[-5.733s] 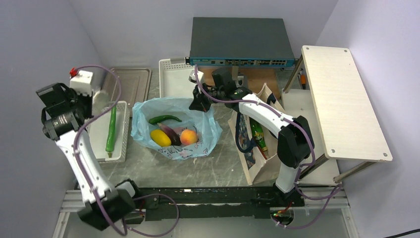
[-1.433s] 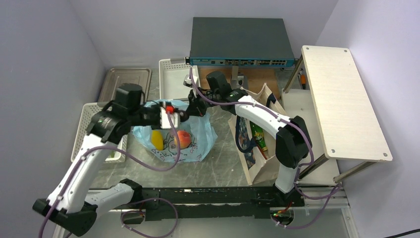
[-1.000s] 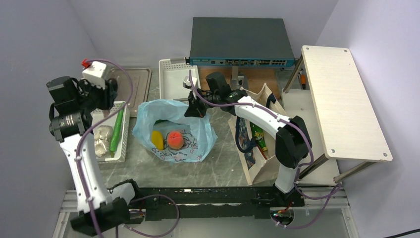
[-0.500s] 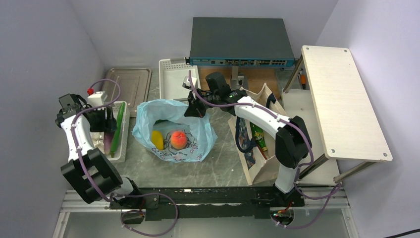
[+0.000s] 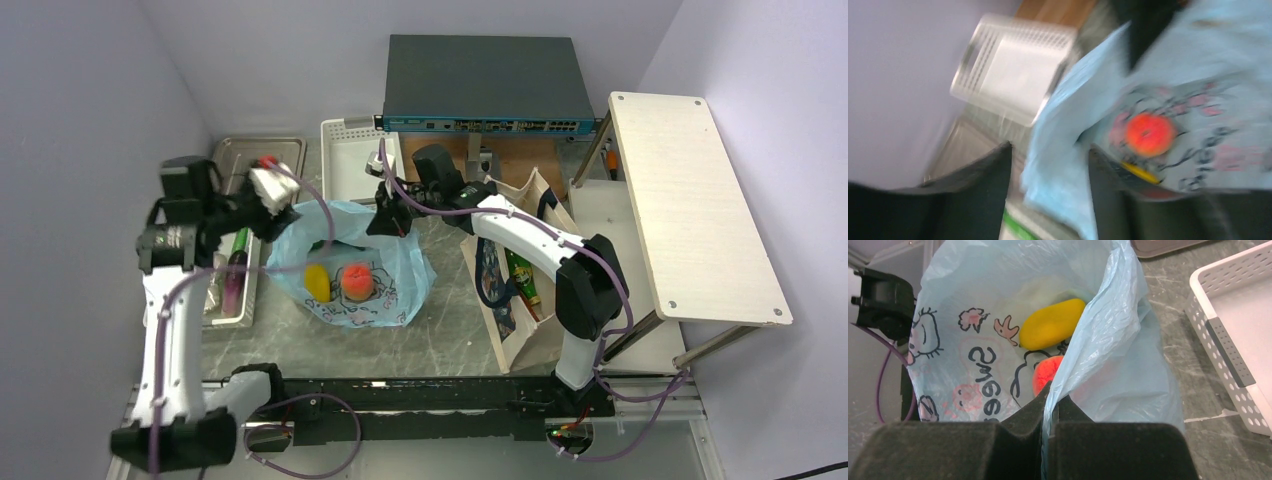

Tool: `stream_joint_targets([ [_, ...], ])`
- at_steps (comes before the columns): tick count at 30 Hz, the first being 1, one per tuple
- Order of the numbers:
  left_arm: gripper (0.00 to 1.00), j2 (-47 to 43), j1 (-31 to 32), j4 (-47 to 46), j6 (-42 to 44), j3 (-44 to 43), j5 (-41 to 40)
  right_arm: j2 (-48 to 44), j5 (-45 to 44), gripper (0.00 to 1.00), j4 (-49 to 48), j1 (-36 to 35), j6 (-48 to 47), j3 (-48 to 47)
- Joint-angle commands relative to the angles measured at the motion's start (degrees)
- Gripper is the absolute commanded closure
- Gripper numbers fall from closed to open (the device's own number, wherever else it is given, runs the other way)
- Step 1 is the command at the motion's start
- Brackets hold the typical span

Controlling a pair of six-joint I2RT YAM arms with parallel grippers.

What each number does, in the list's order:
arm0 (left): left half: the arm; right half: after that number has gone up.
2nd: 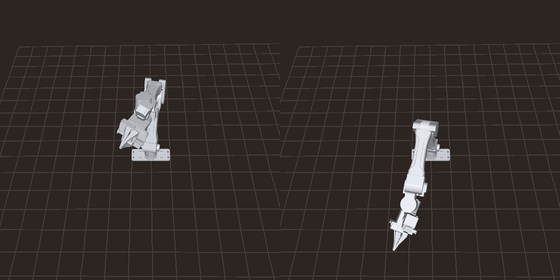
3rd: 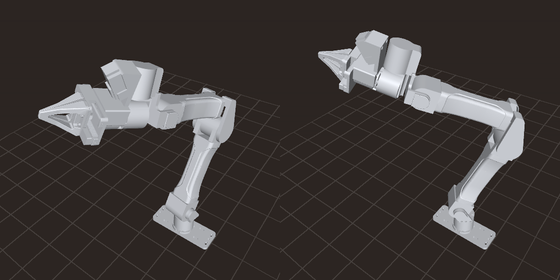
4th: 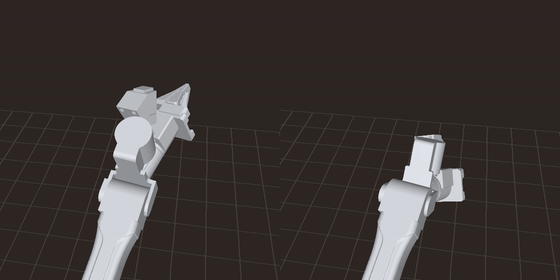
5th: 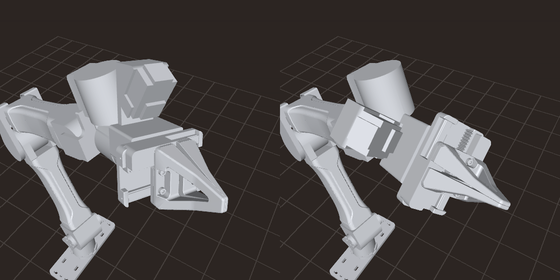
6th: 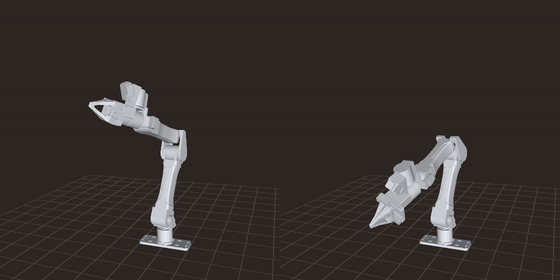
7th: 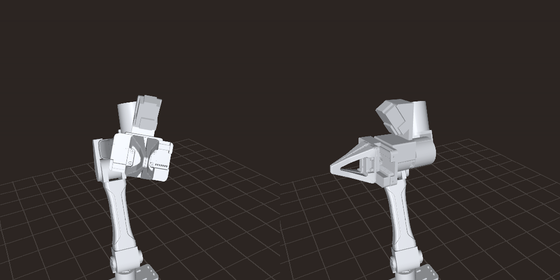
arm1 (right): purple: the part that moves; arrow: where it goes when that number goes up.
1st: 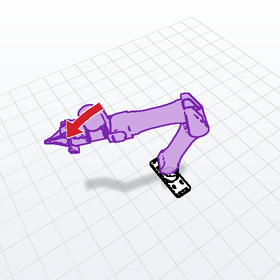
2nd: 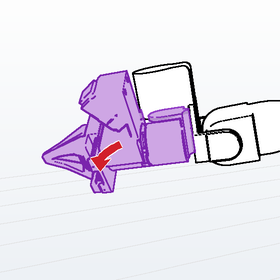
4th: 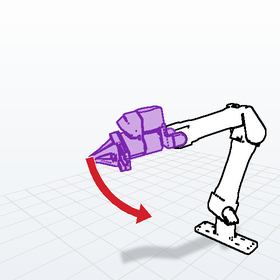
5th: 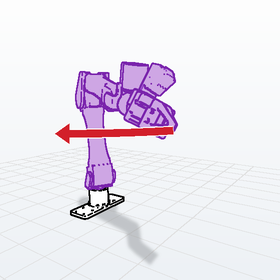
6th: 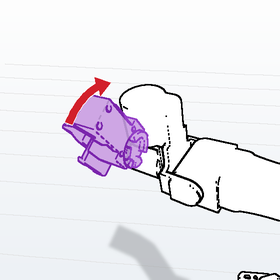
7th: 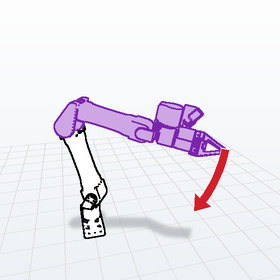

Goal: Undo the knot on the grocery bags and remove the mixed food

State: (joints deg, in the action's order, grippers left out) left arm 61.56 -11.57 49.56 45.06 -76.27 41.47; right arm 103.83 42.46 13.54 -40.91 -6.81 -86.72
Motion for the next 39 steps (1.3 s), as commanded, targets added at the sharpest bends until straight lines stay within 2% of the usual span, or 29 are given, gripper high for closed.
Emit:
stream_joint_targets([
  [1,0.54,-4.20,19.28,3.48,13.99,-0.23,0.21,-0.51,-1.88,1.00,-4.57,-0.35,4.38,-4.71],
  [2,0.64,-3.99,23.25,4.35,16.32,0.35,-1.83,-0.43,-2.49,1.00,-4.67,-0.28,5.31,-5.19],
  [4,0.77,-3.48,29.61,6.25,21.71,2.54,-5.31,-0.47,-2.99,1.00,-4.68,-0.25,6.65,-5.87],
  [6,0.87,-3.43,32.48,6.64,26.43,5.78,-7.89,-0.66,-2.49,1.00,-4.48,-0.25,9.24,-6.06],
  [10,0.93,-2.72,33.00,3.52,34.36,12.45,-12.61,-2.29,-2.27,1.00,-4.27,-0.24,10.59,-4.86],
  [14,0.94,2.81,33.00,-2.69,36.68,16.49,-18.80,-2.67,-3.11,1.00,-3.35,-0.09,11.67,-5.22],
  [19,0.92,14.38,32.83,-9.87,33.83,16.00,-26.53,-1.53,-5.48,1.00,-3.41,-0.15,14.02,-7.18],
  [25,0.89,23.91,30.16,-14.25,34.54,14.15,-29.87,0.29,-9.66,1.00,-3.89,0.65,16.92,-9.43],
  [29,0.86,29.17,28.37,-17.68,35.15,12.94,-31.64,1.55,-9.12,1.00,-4.23,0.79,18.80,-9.79],
  [31,0.81,31.16,28.14,-20.00,35.13,12.53,-32.66,1.88,-8.71,1.00,-4.66,0.80,19.27,-9.35],
  [35,0.65,35.03,27.86,-23.28,35.01,11.79,-35.10,2.53,-8.63,1.00,-4.56,0.85,18.94,-9.00],
  [39,0.54,39.15,26.86,-22.97,34.97,9.92,-35.71,3.38,-8.50,1.00,-4.66,0.82,18.93,-9.16],
])
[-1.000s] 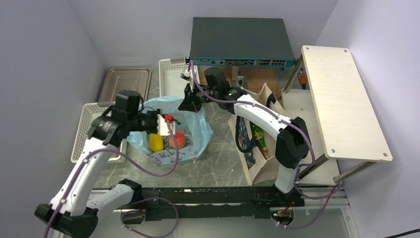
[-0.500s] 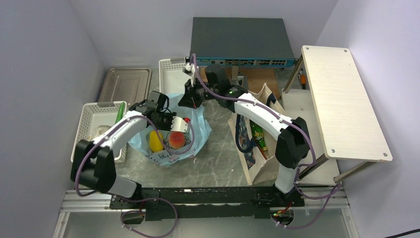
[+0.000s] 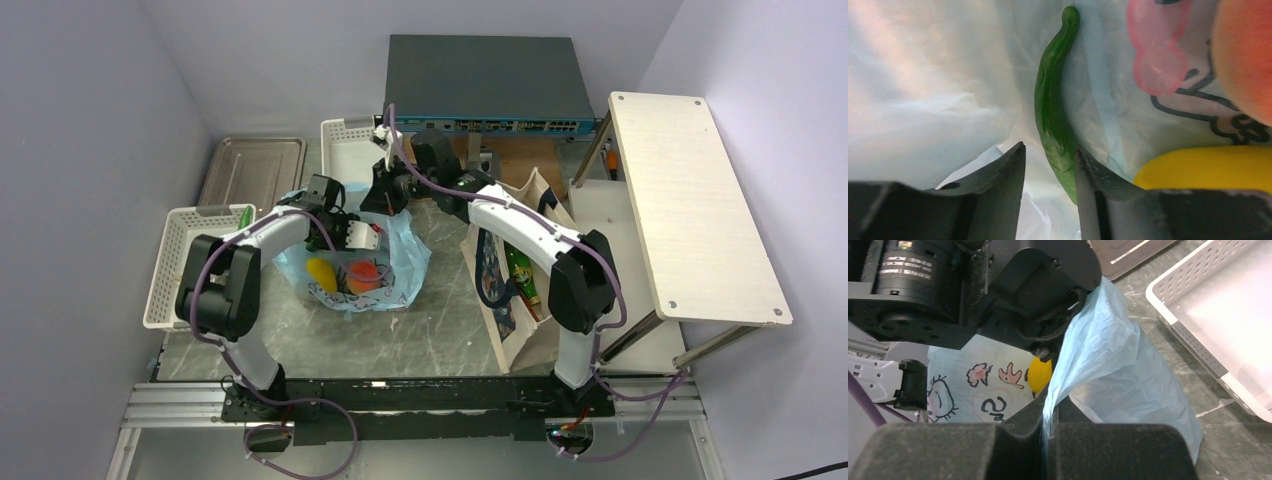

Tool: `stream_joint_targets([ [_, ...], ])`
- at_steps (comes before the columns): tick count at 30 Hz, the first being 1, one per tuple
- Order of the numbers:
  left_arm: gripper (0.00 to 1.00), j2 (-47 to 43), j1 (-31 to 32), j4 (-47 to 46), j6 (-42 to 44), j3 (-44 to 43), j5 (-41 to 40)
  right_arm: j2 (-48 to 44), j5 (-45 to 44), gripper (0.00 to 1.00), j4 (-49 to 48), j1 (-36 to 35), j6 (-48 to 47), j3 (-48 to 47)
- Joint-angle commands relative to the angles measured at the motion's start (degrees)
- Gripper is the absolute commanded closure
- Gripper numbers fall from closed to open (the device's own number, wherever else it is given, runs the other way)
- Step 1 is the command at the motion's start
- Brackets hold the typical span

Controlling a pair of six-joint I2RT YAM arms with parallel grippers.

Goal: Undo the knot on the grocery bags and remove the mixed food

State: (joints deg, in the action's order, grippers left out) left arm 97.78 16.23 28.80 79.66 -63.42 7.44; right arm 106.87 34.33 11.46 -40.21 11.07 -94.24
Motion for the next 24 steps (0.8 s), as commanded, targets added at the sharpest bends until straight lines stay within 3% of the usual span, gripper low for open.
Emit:
stream_joint_targets([
  [1,0.52,3.72,-1.20,-2.30,0.14,-3.32,-1.69,0.54,-0.40,1.00,-2.59,0.08,1.06,-1.79],
  [6,0.47,7.08,-2.14,0.89,0.14,-5.26,0.44,1.87,-0.48,1.00,-2.34,0.08,0.89,-3.00],
  [10,0.51,8.49,-2.45,6.81,2.31,-5.66,3.75,2.80,-0.57,1.00,-2.14,0.20,0.64,-3.57],
  [13,0.63,5.91,-2.65,12.05,4.17,-5.44,9.99,2.97,-0.83,1.00,-2.06,0.30,0.29,-3.46],
  [15,0.76,3.03,-2.61,14.64,6.30,-4.53,13.48,3.06,-0.86,1.00,-2.15,0.52,0.07,-3.17],
  [18,0.90,-2.17,-2.53,14.79,6.63,-2.25,16.19,3.07,-0.86,1.00,-2.22,0.82,-0.12,-2.57],
  [21,0.99,-7.86,-2.25,13.51,5.23,0.00,17.45,2.74,-0.80,1.00,-2.48,1.05,-0.46,-1.66],
  [24,1.00,-13.62,-1.91,11.05,2.52,1.90,19.38,2.36,-0.62,1.00,-2.62,1.02,-0.95,-0.76],
])
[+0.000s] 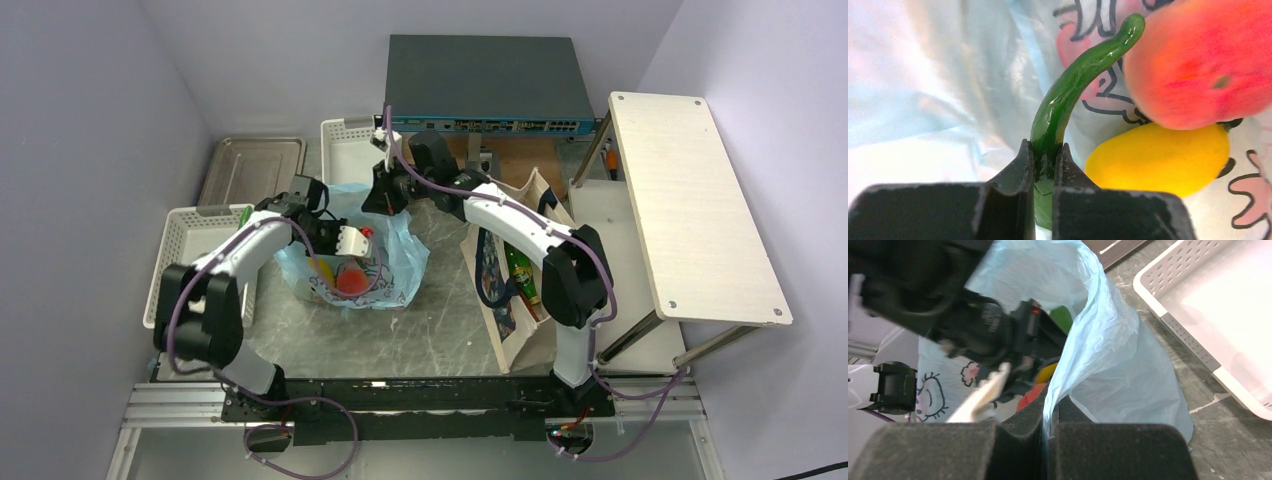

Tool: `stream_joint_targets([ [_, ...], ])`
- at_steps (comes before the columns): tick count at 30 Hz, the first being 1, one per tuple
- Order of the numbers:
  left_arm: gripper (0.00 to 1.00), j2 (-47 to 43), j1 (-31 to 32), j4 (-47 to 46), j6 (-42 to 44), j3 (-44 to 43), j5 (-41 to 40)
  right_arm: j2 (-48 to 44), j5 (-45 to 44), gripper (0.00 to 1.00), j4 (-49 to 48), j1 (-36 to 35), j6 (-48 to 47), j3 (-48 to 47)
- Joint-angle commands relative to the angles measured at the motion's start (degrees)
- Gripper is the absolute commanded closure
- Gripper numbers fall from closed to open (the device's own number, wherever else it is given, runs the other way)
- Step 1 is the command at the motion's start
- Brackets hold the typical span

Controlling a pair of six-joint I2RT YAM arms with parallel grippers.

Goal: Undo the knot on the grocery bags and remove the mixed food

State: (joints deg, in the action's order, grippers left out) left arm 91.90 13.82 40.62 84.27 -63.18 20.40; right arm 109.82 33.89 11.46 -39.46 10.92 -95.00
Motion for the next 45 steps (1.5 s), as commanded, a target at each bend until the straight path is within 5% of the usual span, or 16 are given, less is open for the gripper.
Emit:
stream_joint_targets([
  [1,1.00,-9.56,0.50,-1.32,-3.08,1.85,7.43,-0.72,-0.02,1.00,-2.77,0.27,-0.87,0.33],
  [8,1.00,-24.20,1.60,-0.60,-12.84,0.24,19.32,-1.77,0.34,1.00,-3.21,0.31,-3.09,2.33],
  [17,1.00,-33.40,6.98,-3.58,-43.57,-10.57,15.56,-2.78,1.66,1.00,-3.30,0.29,-4.93,4.69],
  [20,1.00,-34.81,1.55,-6.18,-55.40,-13.60,12.84,-3.24,2.02,1.00,-3.58,0.25,-5.58,5.79],
  [24,1.00,-34.07,-17.87,-2.71,-66.59,-15.44,10.68,-3.57,2.73,1.00,-3.63,0.26,-6.20,6.00],
  [31,1.00,-24.83,-44.53,9.23,-56.59,-10.19,2.09,-4.46,4.34,1.00,-3.61,0.18,-7.33,5.66],
  [39,0.90,-14.37,-53.44,3.97,-46.22,-0.08,-8.72,-7.20,7.76,1.00,-2.56,-0.16,-12.28,6.88],
  [45,0.52,-9.22,-54.78,3.79,-44.93,0.06,-8.18,-8.86,8.69,1.00,-0.74,-0.72,-15.91,7.48],
])
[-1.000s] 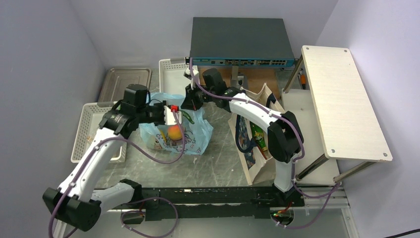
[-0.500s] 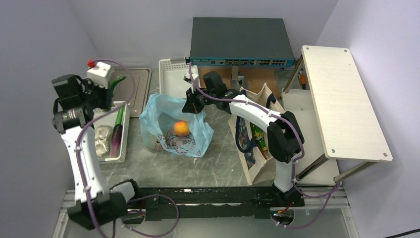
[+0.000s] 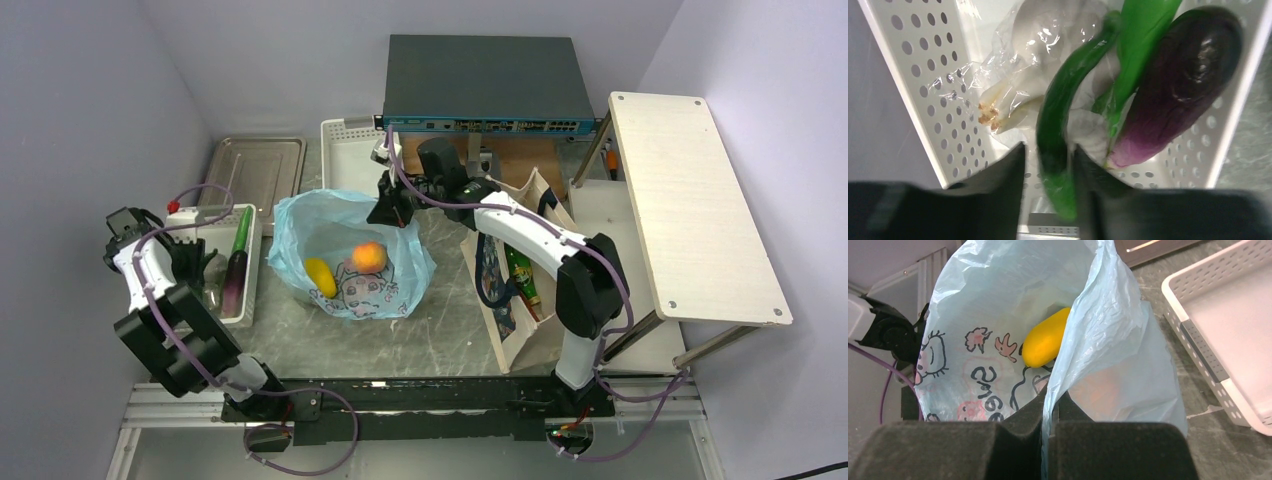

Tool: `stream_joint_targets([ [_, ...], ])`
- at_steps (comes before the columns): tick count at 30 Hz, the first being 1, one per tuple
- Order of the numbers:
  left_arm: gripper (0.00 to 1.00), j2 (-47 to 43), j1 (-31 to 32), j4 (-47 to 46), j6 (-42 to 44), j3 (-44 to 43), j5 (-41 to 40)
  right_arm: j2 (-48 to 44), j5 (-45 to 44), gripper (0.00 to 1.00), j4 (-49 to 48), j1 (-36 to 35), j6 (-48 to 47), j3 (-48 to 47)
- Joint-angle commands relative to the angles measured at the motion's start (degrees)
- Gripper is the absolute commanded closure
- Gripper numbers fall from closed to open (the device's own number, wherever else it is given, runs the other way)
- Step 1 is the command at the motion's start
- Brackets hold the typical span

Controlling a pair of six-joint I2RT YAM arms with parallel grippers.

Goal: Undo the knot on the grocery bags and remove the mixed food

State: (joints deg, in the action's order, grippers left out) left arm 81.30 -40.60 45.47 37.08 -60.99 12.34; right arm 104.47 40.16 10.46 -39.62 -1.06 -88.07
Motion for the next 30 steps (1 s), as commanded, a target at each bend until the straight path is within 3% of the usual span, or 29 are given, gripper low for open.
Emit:
stream_joint_targets([
  [1,0.45,2.00,-0.36,-0.18,1.70,-2.83,0.67,-3.67,2.38,1.00,0.51,-0.63,-4.21,0.54],
  [3,0.27,2.64,-0.34,2.54,0.66,-4.75,3.07,-3.95,2.23,1.00,1.10,-0.63,-4.67,0.53],
  [6,0.04,-1.48,-0.35,6.13,2.23,-7.45,14.88,-4.42,2.29,1.00,0.95,-0.70,-4.67,0.97],
  [11,0.01,-13.97,1.50,5.06,4.32,-10.72,38.04,-5.20,1.82,1.00,1.67,-1.82,-9.02,0.46],
  [13,0.02,-16.52,9.03,7.76,7.49,-14.16,40.37,-5.32,2.03,1.00,1.76,-2.19,-9.84,-0.48],
  [17,0.17,-20.45,27.99,12.50,14.63,-20.16,39.88,-5.69,2.76,1.00,0.31,-2.56,-7.70,-0.97],
  [20,0.42,-22.28,44.13,16.24,21.65,-19.87,35.71,-6.15,3.05,1.00,-1.13,-2.62,-5.21,0.16],
  [23,0.66,-24.04,56.82,16.51,28.17,-12.45,27.69,-6.22,3.94,1.00,-1.42,-2.57,-2.80,0.97],
  [25,0.78,-24.73,62.33,15.58,31.09,-7.03,22.80,-6.33,4.41,1.00,-1.23,-2.58,-2.29,1.06],
  [30,0.86,-25.49,66.26,9.36,31.40,7.07,6.41,-6.70,4.55,1.00,1.37,-2.78,-5.97,-0.32],
])
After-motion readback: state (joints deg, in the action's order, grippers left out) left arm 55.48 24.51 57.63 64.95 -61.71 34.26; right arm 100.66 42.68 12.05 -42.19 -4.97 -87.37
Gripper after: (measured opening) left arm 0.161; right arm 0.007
